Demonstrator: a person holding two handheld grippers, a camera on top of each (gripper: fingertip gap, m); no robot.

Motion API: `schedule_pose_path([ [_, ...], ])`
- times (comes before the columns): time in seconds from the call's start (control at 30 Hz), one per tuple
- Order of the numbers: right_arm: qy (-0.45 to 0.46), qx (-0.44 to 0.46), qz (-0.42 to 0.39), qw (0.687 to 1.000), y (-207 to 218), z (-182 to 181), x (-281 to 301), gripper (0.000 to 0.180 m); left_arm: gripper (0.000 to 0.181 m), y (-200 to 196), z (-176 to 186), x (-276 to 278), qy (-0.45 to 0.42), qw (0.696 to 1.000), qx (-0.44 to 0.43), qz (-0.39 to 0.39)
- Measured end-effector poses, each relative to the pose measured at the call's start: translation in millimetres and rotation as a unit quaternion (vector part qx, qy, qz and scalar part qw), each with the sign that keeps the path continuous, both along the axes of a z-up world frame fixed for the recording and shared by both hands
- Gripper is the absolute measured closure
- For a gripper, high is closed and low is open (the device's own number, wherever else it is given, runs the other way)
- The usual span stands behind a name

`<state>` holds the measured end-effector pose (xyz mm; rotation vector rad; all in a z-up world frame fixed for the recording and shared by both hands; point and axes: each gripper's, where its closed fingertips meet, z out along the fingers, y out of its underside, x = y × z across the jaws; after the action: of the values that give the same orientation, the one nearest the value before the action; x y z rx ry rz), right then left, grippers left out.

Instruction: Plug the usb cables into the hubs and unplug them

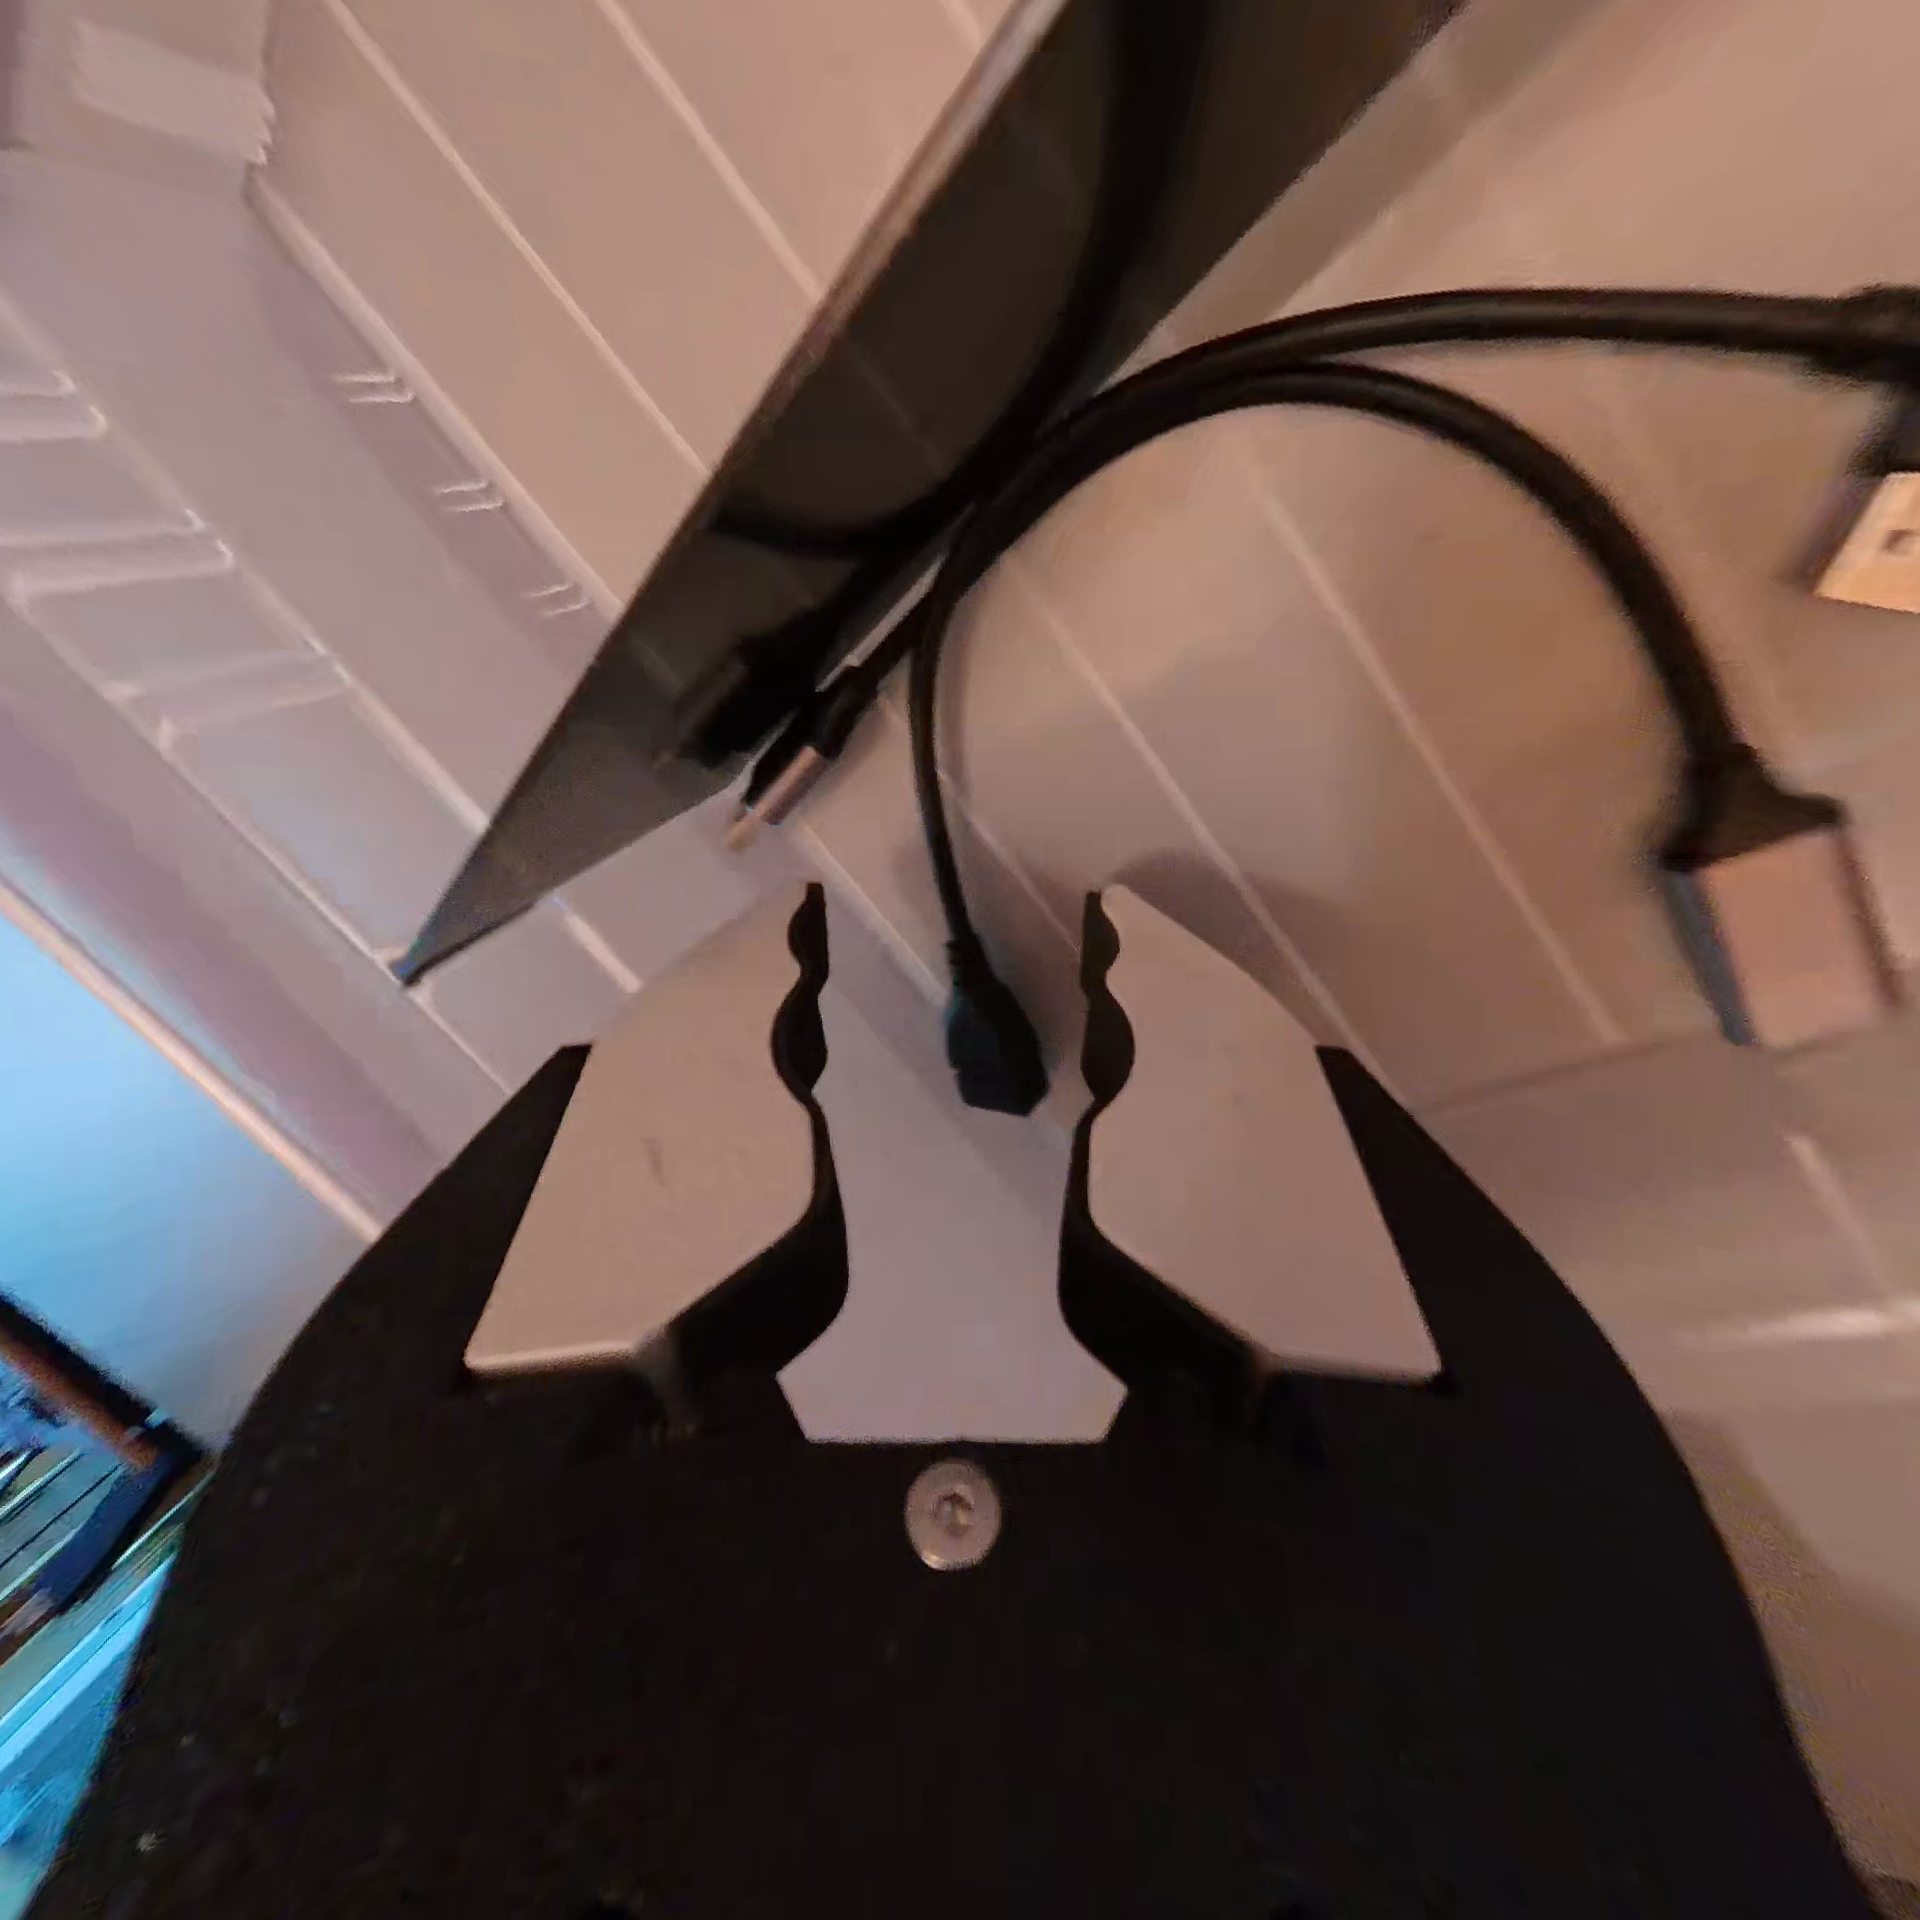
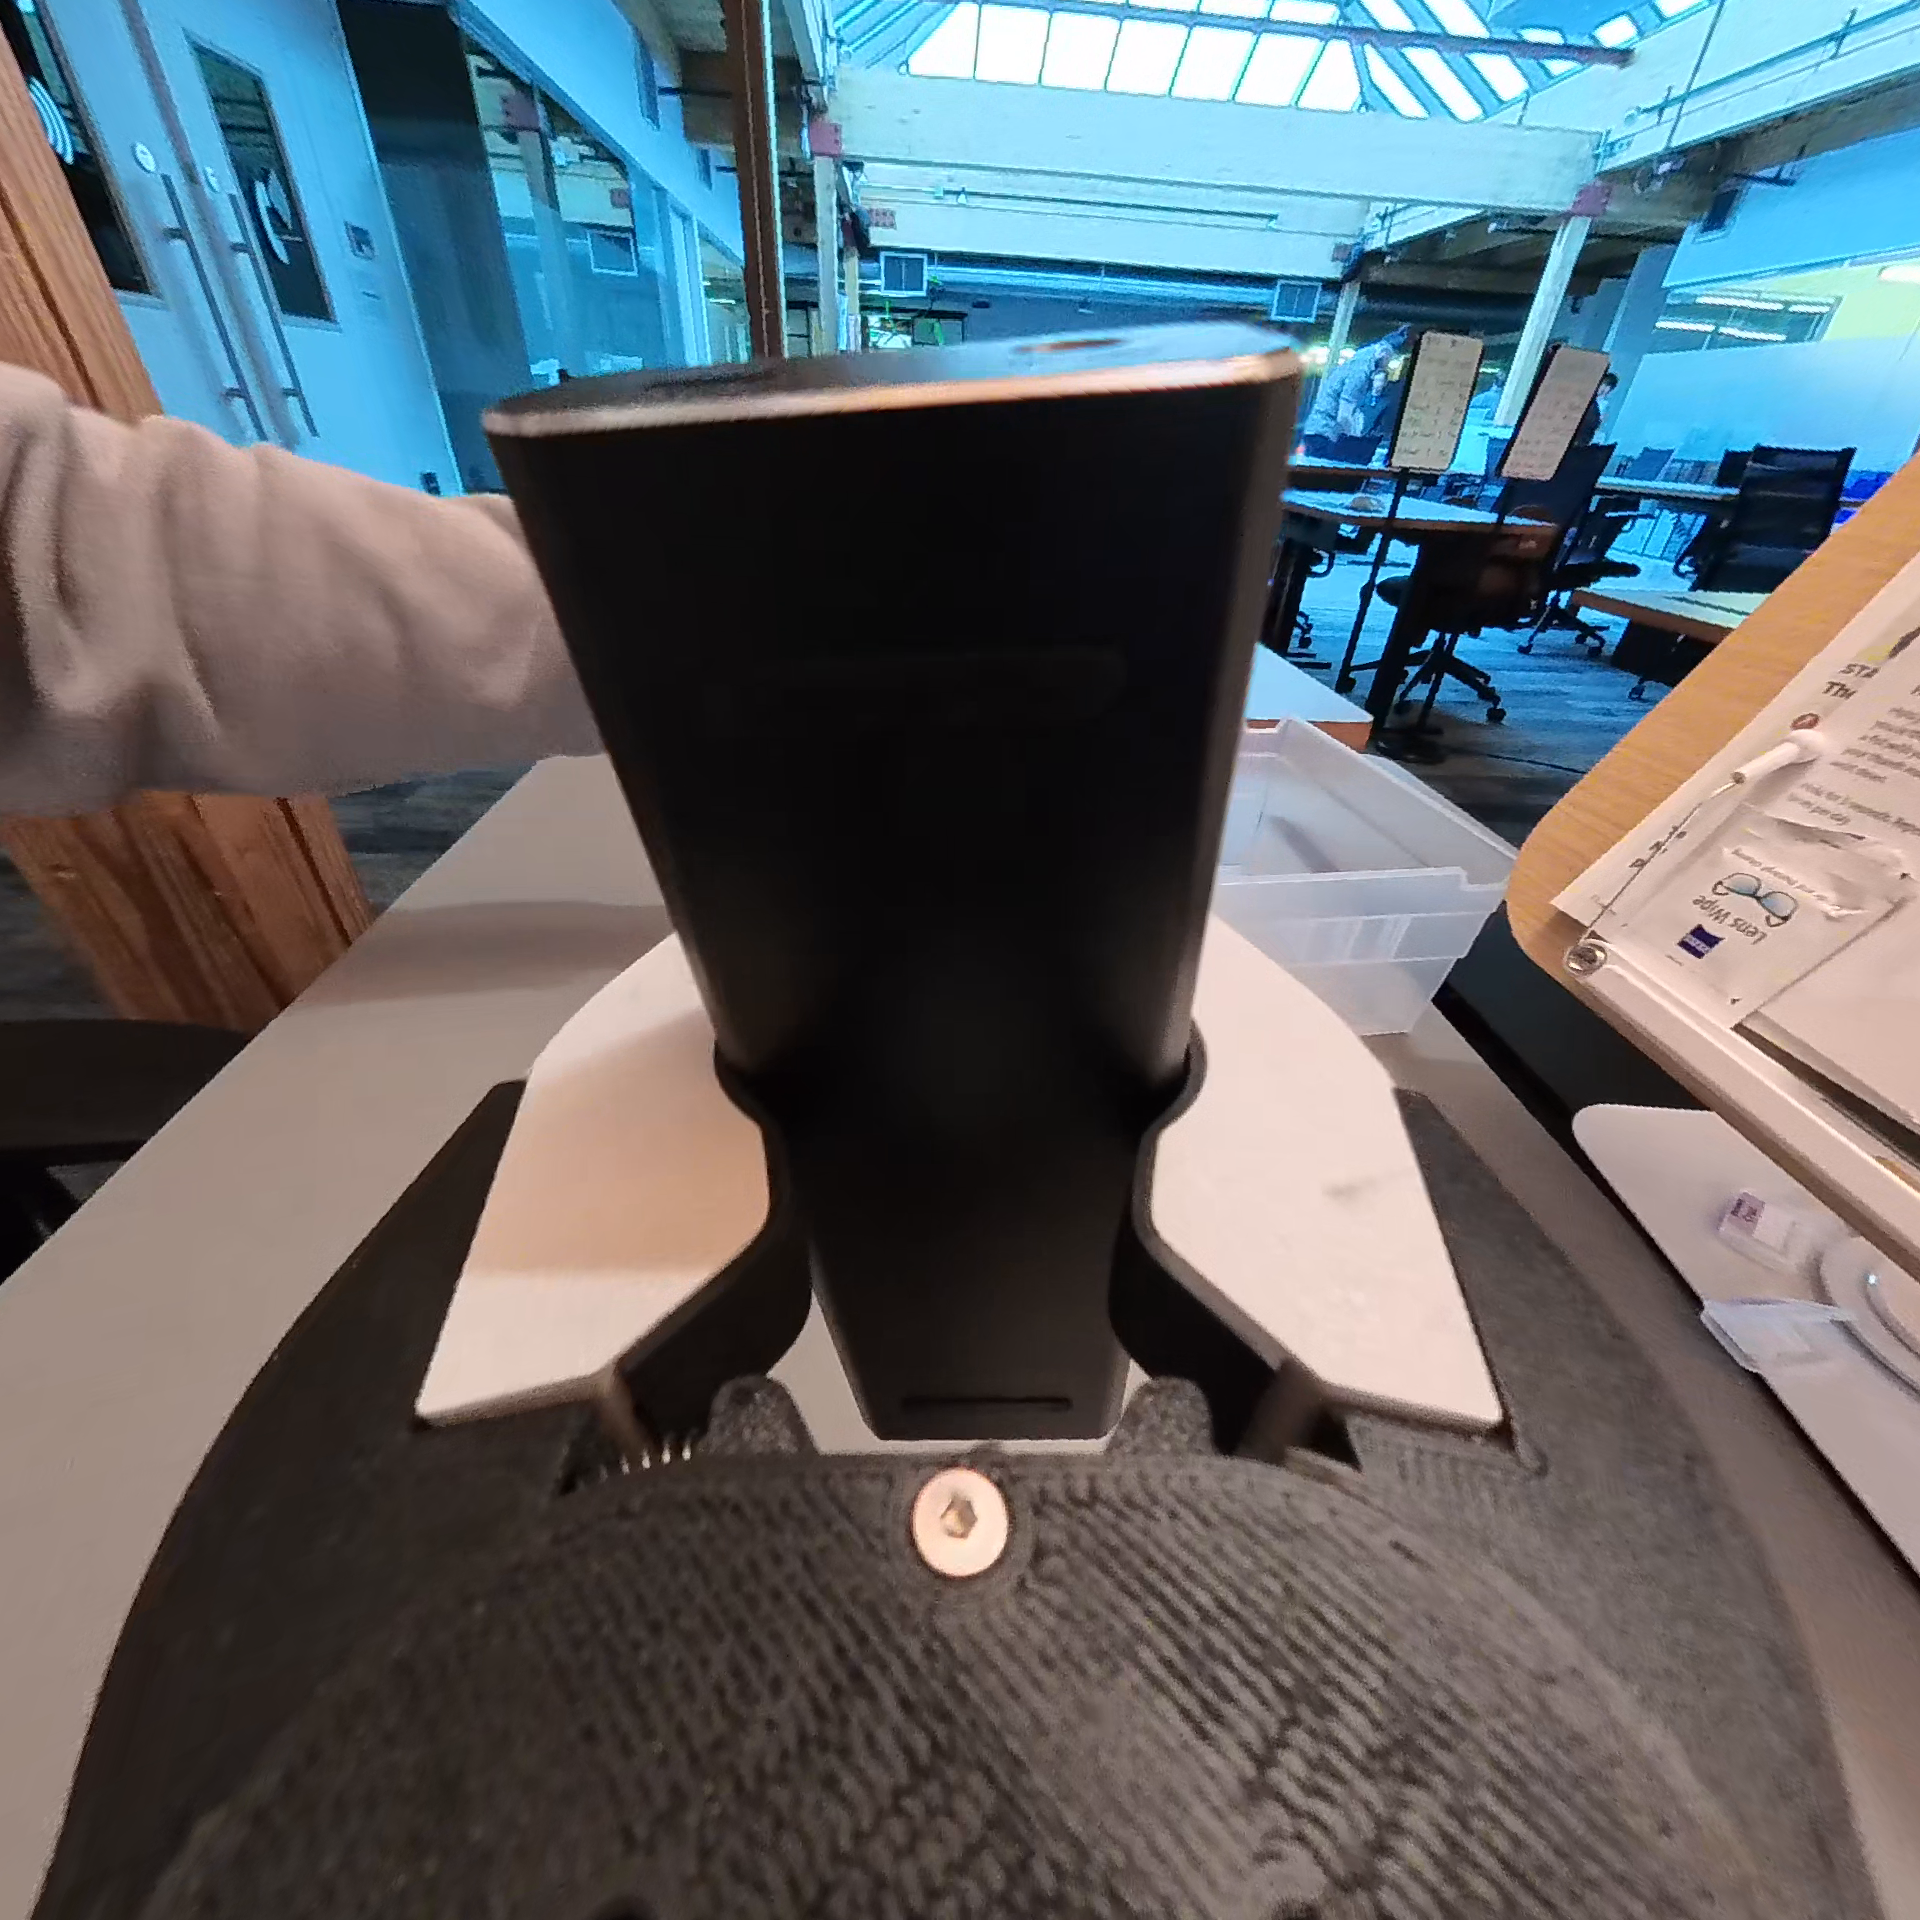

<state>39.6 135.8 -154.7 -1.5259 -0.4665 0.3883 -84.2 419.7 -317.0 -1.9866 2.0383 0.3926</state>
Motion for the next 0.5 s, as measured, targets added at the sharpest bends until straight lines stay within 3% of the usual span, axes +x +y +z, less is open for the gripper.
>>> schedule_pose_path([
  [0.2,-0.007,-0.006,0.002,1.0,-2,-4,3,0.106,0.163,11,-13,5,0.025,0.999,-0.025,0.036],
  [0.23,-0.006,-0.01,0.004,1.0,-2,-5,3,0.106,0.176,9,-16,4,0.027,0.998,-0.033,0.037],
  [0.37,-0.007,-0.01,0.005,1.0,-2,-7,4,0.106,0.177,1,-15,7,0.003,0.997,-0.06,0.04],
  [0.5,-0.006,-0.003,0.003,1.0,-5,-2,6,0.106,0.178,-5,11,13,-0.053,0.997,-0.054,0.032],
])
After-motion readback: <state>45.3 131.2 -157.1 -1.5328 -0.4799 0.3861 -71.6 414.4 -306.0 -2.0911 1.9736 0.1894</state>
